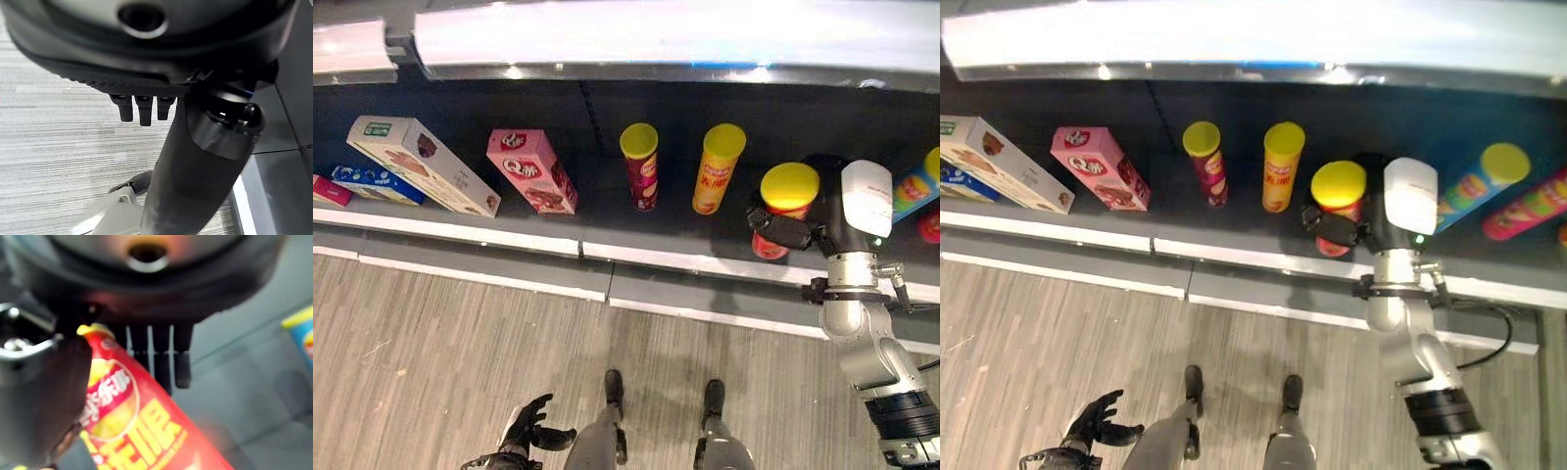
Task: Put the goods on the table back onto the shelves and tidy them up.
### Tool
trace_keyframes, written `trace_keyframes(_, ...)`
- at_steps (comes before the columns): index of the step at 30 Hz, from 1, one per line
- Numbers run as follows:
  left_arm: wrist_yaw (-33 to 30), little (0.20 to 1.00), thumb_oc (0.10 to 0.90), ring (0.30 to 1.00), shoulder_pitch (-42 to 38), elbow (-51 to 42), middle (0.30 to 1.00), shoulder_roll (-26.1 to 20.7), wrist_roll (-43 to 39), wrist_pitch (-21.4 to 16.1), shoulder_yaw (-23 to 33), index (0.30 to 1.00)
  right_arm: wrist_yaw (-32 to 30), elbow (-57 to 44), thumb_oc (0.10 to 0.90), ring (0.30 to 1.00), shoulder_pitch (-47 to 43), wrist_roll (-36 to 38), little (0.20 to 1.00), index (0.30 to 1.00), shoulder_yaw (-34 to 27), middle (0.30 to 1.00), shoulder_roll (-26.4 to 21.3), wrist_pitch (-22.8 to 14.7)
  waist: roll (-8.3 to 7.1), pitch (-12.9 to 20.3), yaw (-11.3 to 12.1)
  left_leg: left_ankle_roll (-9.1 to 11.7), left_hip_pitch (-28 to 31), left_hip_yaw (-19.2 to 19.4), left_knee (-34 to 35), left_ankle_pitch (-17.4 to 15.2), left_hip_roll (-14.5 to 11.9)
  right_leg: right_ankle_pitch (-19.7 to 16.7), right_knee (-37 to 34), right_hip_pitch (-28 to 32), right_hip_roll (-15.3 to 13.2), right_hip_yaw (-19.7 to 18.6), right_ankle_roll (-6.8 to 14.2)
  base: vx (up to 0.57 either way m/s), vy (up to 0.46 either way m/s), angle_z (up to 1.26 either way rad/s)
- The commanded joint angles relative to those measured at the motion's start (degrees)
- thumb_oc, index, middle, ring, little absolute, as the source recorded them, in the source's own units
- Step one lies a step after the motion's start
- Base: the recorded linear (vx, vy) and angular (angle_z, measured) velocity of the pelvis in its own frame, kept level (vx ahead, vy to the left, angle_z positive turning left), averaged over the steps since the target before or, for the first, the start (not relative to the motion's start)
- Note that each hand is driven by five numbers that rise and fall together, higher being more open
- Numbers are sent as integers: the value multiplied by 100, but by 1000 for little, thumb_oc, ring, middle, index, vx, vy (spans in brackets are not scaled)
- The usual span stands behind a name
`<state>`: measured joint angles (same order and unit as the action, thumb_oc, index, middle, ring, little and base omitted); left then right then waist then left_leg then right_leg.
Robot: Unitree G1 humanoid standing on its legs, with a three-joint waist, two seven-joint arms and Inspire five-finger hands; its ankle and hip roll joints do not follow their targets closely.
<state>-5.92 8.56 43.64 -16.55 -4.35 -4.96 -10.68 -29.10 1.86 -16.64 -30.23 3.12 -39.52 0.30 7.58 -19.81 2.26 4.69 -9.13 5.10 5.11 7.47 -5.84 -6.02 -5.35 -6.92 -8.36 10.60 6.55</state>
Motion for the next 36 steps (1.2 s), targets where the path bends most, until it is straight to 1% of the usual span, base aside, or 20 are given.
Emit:
trace_keyframes(1,-235,900,800,900,-202,120,900,-425,-41,-251,-118,900,-830,-413,400,300,-1010,-168,300,300,-558,300,-268,-87,-363,39,108,80,129,-270,-214,-654,-8,126,220,-25,-491,133,431,-31,-2,4)
trace_keyframes(5,-279,900,800,900,-280,39,900,-438,-109,-297,-224,900,-1157,-152,400,300,-1248,-123,300,300,-637,300,-328,14,-281,-81,147,89,-17,-309,-248,-634,29,109,253,-146,-535,159,440,-35,4,7)
trace_keyframes(8,-295,900,800,900,-317,22,900,-445,-115,-303,-262,900,-1282,-33,400,300,-1335,-94,300,300,-662,300,-361,55,-262,-117,156,94,-89,-317,-264,-625,35,108,271,-201,-546,163,442,-29,-6,6)
trace_keyframes(10,-328,900,800,900,-390,-6,900,-454,-116,-344,-339,900,-1617,212,400,300,-1541,-12,300,300,-795,300,-410,132,-215,-187,178,109,-219,-334,-237,-576,43,81,260,-315,-551,159,444,-55,-20,8)
trace_keyframes(14,-363,900,800,900,-376,-112,900,-492,-128,-376,-381,900,-1895,533,400,300,-1676,133,300,300,-885,300,-478,224,-154,-151,191,130,-218,-336,-113,-521,58,44,186,-352,-560,174,474,-22,-13,10)
trace_keyframes(23,-391,900,800,900,-425,-171,900,-511,-146,-412,-440,900,-2141,951,400,300,-1788,461,300,300,-923,300,-409,194,-81,-151,203,135,-220,-335,-69,-510,87,13,150,-367,-574,200,490,0,0,0)
trace_keyframes(36,-455,900,800,900,-531,-119,900,-482,-170,-443,-549,900,-2420,1321,400,300,-1954,735,300,300,-933,300,-368,191,-13,-182,221,151,-291,-366,-54,-489,97,-5,132,-407,-597,258,508,0,0,0)
